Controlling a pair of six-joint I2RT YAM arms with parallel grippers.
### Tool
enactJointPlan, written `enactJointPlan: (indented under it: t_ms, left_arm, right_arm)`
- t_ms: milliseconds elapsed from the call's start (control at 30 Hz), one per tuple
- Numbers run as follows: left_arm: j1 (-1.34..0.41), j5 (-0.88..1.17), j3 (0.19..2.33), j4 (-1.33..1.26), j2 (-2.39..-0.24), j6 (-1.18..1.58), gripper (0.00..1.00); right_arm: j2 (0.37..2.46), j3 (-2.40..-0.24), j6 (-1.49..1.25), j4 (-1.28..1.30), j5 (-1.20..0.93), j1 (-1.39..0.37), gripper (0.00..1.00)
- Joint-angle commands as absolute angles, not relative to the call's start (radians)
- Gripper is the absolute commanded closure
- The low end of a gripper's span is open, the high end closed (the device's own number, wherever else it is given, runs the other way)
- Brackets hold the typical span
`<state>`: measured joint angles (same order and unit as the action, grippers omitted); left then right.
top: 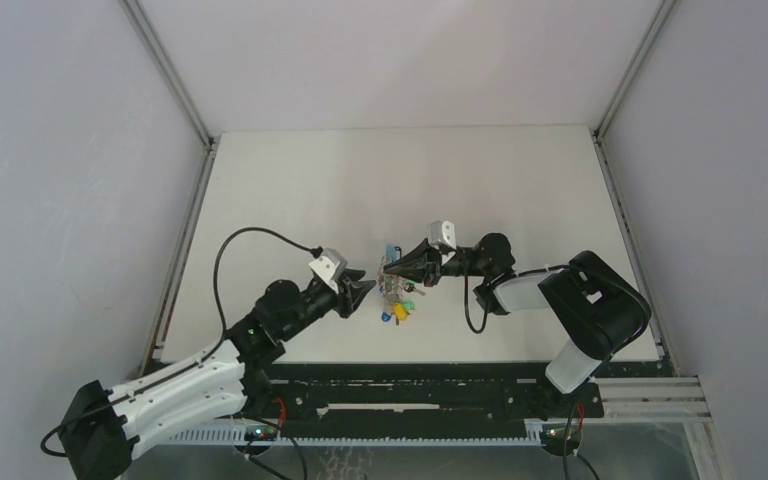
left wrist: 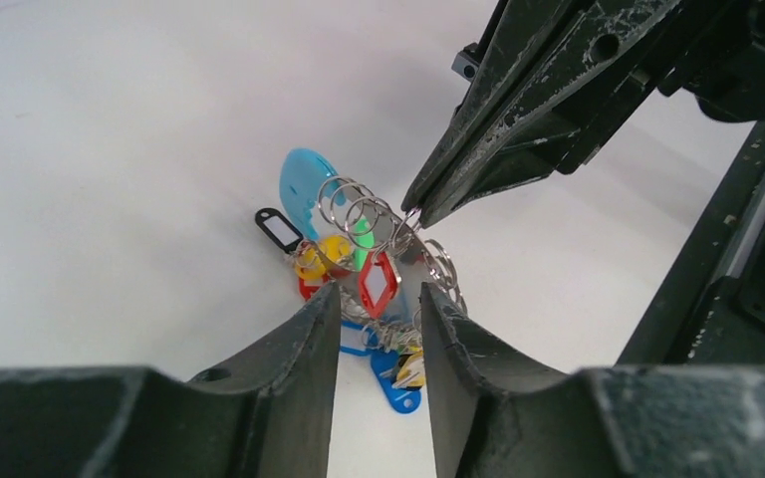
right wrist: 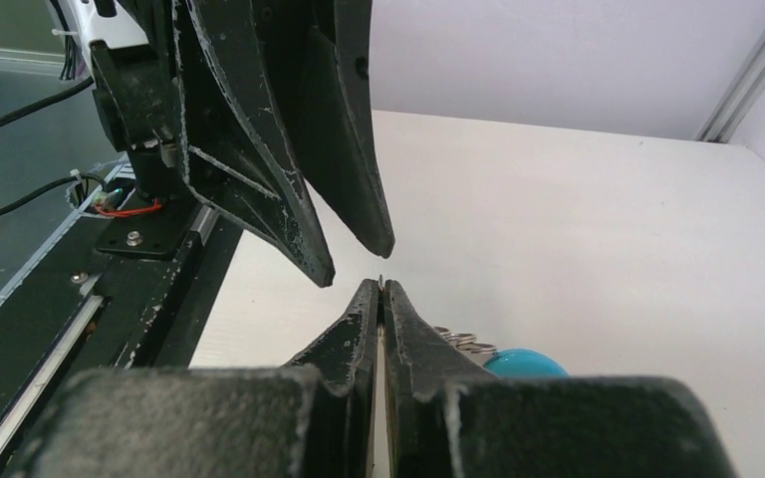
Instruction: Put the keys on the keyring
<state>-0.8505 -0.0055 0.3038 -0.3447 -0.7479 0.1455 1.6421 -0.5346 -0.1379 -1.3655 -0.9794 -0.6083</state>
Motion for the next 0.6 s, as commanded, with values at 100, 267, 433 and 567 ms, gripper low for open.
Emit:
enactJointPlan:
  t_ms: [100,267,433,567]
  left_arm:
    - [-0.837,0.063,0.400,-0.223,-0.748,-0.018,0.67]
    - [-0.792,0.212,0.503,-0.102,-0.783,-0.098,0.67]
    - [-0.747,0.365,0.580,-0.029,-0.802,-0.161,0.65]
    - [-0.734,0.459,0.620,0.008,-0.853,-0.187,0.64]
  right_arm:
    - [1.620,-0.535,-0.144,-1.430,-1.017,-0.604,1.00]
    - [1.614,-0.532,-0.140,-1.430,-1.051,-0.605,1.00]
    - [1.611,-0.531,-0.138,-1.428,-1.067,-0.602,1.00]
    - [1.609,-0.531,-0.138,-1.428,-1.072,-0.600,1.00]
